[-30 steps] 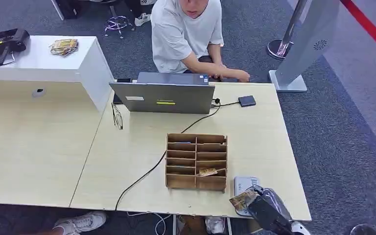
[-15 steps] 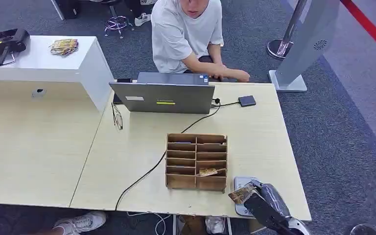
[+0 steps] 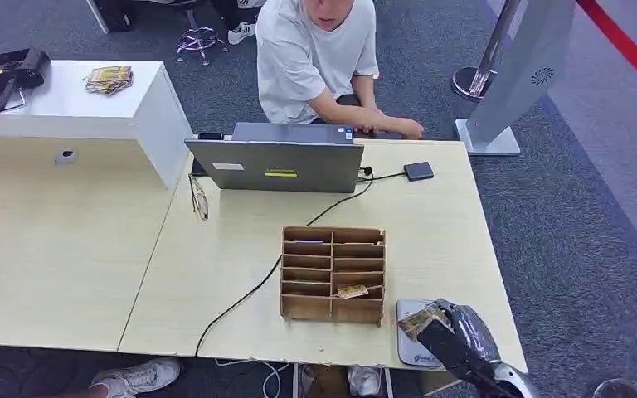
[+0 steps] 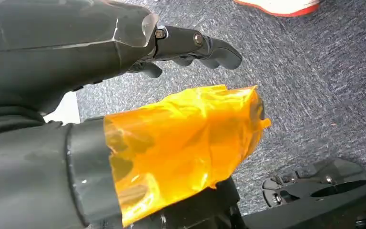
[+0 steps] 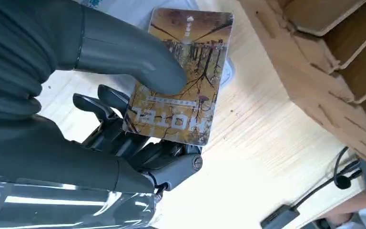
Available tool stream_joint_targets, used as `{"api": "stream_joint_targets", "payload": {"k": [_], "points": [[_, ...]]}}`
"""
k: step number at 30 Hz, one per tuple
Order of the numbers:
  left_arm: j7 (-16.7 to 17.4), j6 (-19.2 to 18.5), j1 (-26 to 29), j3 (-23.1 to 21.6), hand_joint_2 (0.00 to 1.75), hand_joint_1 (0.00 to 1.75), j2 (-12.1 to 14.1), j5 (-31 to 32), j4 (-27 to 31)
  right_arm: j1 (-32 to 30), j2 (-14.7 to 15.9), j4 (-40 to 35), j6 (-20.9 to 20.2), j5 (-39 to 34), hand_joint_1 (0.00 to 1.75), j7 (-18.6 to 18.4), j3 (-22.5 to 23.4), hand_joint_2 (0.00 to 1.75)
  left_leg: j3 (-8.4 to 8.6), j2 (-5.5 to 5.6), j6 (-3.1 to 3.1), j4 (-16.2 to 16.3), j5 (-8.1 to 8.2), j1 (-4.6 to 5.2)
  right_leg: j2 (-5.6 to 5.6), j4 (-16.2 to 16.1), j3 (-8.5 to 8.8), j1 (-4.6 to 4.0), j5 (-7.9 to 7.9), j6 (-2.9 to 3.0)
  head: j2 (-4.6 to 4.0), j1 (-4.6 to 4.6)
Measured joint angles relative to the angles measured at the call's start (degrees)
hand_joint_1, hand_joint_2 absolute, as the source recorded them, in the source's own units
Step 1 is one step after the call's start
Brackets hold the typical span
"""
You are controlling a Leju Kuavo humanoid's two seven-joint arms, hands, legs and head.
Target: Pass the card to the sensor for recognition and then transmit it.
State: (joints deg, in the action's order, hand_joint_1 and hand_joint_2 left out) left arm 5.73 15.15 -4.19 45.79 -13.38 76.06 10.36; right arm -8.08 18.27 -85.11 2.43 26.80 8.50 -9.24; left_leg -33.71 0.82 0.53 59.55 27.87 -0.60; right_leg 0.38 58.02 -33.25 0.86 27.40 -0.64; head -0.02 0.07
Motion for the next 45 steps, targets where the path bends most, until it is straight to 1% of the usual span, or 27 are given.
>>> {"api": "stream_joint_targets", "payload": {"k": [3, 10, 19, 31, 35, 39, 43, 45], "points": [[0.0, 0.0, 0.0, 0.0, 0.0, 0.0, 0.0, 0.04, 0.0, 0.14, -0.15, 0.65, -0.17, 0.2, 1.75, -0.02, 0.72, 1.75, 0.0, 0.0, 0.0, 0.0, 0.0, 0.0, 0.0, 0.0, 0.0, 0.0, 0.0, 0.0, 0.0, 0.0], [0.02, 0.0, 0.0, 0.0, 0.0, 0.0, -0.02, 0.13, 0.0, 0.82, -0.59, 1.97, -0.55, 3.17, 1.75, -1.14, 1.79, 1.75, 0.01, -0.01, 0.0, 0.0, 0.0, 0.0, 0.0, 0.0, 0.01, 0.0, 0.0, 0.0, 0.0, 0.0], [0.02, 0.0, 0.0, 0.0, 0.0, 0.0, -0.33, 0.22, 0.0, 0.98, -1.4, 2.34, 0.87, 8.3, 1.75, -2.93, 1.68, 1.75, 0.02, -0.01, 0.0, 0.0, 0.0, 0.0, 0.0, 0.0, 0.01, 0.0, 0.0, 0.0, 0.0, 0.0], [0.02, 0.0, 0.0, 0.0, 0.0, 0.0, -0.35, 0.22, 0.0, 0.99, -2.6, 2.34, 2.32, 11.1, 1.75, -3.91, 0.96, 1.75, 0.03, -0.01, 0.0, 0.0, 0.0, 0.0, 0.0, 0.0, 0.01, 0.0, 0.0, 0.0, 0.0, 0.0], [0.2, 0.0, 0.0, 0.0, 0.0, 0.0, -0.37, 0.39, 0.0, 0.8, -2.91, 2.34, 4.31, 12.94, 1.75, -4.17, 0.83, 1.75, 0.03, -0.01, 0.0, 0.0, 0.0, 0.0, 0.01, 0.0, 0.01, 0.0, 0.0, 0.0, 0.0, -0.02], [0.26, -0.02, 0.01, 0.0, 0.0, 0.0, -0.39, 0.55, 0.0, 0.64, -3.45, 2.34, 7.49, 16.65, 1.75, -4.87, 1.31, 1.75, 0.03, -0.02, 0.0, 0.0, 0.0, 0.0, 0.01, 0.0, 0.01, 0.0, 0.0, 0.0, 0.0, -0.02], [0.87, -0.15, 0.02, 0.0, 0.0, 0.0, -0.48, 0.85, 0.0, 0.65, -4.67, 2.27, 11.57, 23.4, 1.75, -7.13, 2.27, 1.75, 0.03, -0.02, 0.0, 0.0, 0.0, 0.0, 0.01, 0.0, 0.01, 0.0, 0.0, 0.0, 0.0, 0.0], [0.9, -0.26, 0.02, 0.0, 0.0, 0.0, -0.5, 1.09, 0.0, 0.6, -5.55, 2.01, 13.79, 28.05, 1.75, -8.35, 2.95, 1.75, 0.04, -0.02, 0.0, 0.0, 0.0, 0.0, 0.01, 0.0, 0.01, 0.0, 0.0, 0.0, 0.0, 0.0]]}}
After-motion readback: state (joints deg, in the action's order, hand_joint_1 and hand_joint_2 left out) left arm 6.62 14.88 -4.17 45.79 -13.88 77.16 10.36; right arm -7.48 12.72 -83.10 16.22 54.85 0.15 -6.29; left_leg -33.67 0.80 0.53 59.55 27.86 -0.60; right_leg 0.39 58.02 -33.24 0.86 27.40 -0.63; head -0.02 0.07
